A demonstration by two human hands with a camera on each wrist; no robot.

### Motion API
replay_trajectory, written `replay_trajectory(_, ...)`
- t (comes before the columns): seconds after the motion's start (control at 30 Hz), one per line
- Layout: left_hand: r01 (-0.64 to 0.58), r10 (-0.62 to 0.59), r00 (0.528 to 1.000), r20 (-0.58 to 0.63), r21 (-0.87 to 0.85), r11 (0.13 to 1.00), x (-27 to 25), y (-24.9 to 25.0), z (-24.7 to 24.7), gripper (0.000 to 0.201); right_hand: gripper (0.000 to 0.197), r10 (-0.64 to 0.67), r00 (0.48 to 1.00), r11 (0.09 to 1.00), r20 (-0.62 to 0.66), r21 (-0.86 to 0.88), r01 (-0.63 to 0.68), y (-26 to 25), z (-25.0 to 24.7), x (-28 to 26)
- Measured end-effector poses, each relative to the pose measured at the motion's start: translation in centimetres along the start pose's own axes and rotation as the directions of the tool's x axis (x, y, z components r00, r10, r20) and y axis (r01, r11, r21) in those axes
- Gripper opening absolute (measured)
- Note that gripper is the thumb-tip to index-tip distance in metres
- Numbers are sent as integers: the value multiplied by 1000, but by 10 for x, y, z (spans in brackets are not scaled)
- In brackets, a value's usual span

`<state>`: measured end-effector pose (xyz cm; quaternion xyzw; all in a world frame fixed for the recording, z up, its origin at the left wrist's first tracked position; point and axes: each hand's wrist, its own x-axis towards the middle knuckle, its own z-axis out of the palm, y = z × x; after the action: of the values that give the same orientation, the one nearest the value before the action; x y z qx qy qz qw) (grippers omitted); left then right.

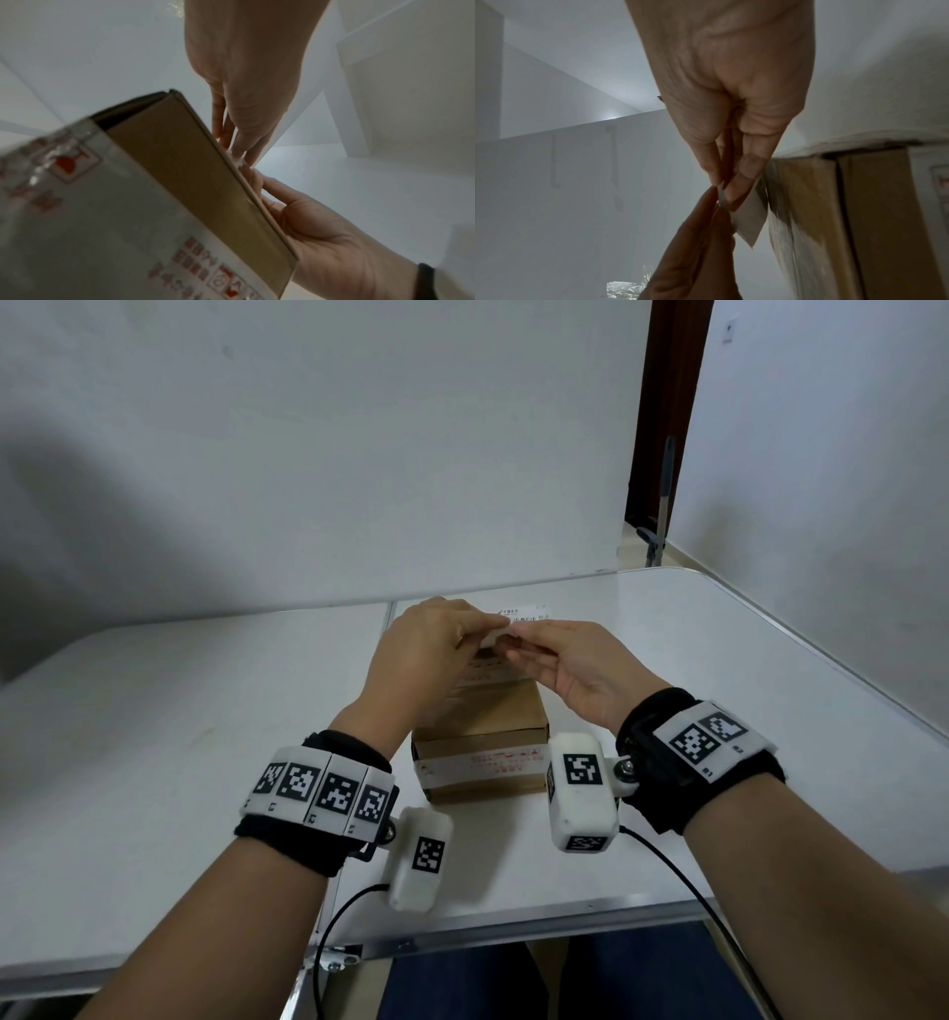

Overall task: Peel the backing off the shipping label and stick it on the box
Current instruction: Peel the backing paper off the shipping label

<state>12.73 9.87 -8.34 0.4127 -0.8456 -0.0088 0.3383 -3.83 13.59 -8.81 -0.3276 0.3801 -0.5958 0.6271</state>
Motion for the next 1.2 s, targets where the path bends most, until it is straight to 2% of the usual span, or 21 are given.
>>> replay_trajectory(0.2, -18, 19, 999, -37, 24, 1000, 2, 1, -1, 25, 11, -27, 1000, 1000, -1, -16, 27, -1, 0, -2)
replay_trajectory(0.53, -34, 35, 999, -34, 17, 999, 5, 4, -1, 23, 9, -70, 997, 997, -28, -25, 70, 0, 1, -2)
replay_trajectory(0.7, -50, 42, 996, -74, -111, 993, 5, 10, -3, 17, 11, -77, 997, 996, -1, -50, 77, -1, 0, -2)
replay_trajectory(0.8, -57, 50, 997, -66, -119, 991, 5, 11, -4, 17, 11, -84, 996, 994, 12, -68, 85, -1, -1, -2)
replay_trajectory(0.97, -15, 15, 1000, -9, -23, 1000, 8, 12, -6, 15, 12, -101, 995, 981, 13, -165, 102, 0, 0, -1)
replay_trajectory(1.2, 59, -59, 998, -19, 7, 998, 9, 13, -9, 17, 14, -136, 991, 947, 19, -292, 135, -2, 1, 0)
